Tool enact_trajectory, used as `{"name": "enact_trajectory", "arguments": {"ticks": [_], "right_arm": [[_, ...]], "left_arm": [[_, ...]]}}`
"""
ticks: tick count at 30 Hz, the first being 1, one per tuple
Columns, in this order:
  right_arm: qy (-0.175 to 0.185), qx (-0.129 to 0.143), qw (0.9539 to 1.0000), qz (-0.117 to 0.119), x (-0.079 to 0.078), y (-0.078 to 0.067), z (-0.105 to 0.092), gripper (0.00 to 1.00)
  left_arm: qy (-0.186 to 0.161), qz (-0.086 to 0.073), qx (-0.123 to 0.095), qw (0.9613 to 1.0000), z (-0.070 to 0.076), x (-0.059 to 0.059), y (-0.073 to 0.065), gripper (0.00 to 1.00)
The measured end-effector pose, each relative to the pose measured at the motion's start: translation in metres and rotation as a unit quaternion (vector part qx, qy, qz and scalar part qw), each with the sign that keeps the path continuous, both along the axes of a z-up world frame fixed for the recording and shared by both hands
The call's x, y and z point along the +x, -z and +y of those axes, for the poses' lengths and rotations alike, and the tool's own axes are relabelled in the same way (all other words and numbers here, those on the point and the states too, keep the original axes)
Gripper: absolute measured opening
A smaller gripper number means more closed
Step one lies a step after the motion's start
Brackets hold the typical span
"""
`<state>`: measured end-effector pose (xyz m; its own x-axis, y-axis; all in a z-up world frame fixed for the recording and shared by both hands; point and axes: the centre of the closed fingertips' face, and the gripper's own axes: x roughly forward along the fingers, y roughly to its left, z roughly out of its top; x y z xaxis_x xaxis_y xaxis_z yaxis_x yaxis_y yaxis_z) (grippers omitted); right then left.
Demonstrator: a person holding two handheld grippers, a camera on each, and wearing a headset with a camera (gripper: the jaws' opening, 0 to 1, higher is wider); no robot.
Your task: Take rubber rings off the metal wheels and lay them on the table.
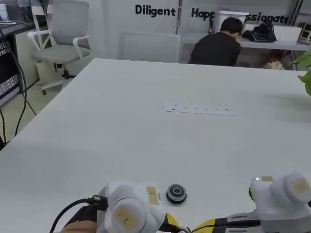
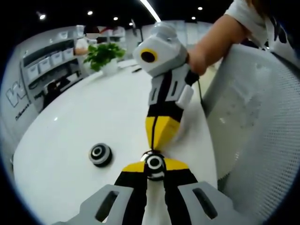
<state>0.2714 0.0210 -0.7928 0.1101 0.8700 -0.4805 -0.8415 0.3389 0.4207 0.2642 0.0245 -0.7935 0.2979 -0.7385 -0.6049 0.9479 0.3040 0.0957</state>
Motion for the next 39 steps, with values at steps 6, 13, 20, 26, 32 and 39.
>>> {"name": "enact_trajectory", "arguments": {"ticks": [6, 13, 20, 26, 32, 39], "right_arm": [[-0.003, 0.003, 1.0000, 0.000, -0.001, -0.002, 0.001, 0.00], [-0.004, 0.006, 1.0000, 0.001, -0.002, -0.003, 0.003, 0.00], [-0.008, 0.010, 0.9999, -0.001, -0.004, -0.004, 0.005, 0.00], [-0.015, 0.026, 0.9996, 0.001, -0.007, -0.009, 0.010, 0.00], [-0.027, 0.031, 0.9991, -0.008, -0.009, -0.015, 0.017, 0.00], [-0.019, 0.021, 0.9995, -0.017, -0.004, -0.011, 0.011, 0.00]], "left_arm": [[0.001, -0.002, 0.004, 1.0000, 0.000, 0.000, 0.000, 0.13], [0.001, -0.002, 0.004, 1.0000, 0.000, 0.000, 0.000, 0.13], [0.001, -0.002, 0.004, 1.0000, 0.000, 0.000, 0.000, 0.13], [0.001, -0.002, 0.004, 1.0000, 0.000, 0.000, 0.000, 0.13], [0.000, -0.002, 0.003, 1.0000, 0.000, 0.000, 0.000, 0.13], [0.000, -0.001, 0.002, 1.0000, 0.000, 0.000, 0.000, 0.13]]}}
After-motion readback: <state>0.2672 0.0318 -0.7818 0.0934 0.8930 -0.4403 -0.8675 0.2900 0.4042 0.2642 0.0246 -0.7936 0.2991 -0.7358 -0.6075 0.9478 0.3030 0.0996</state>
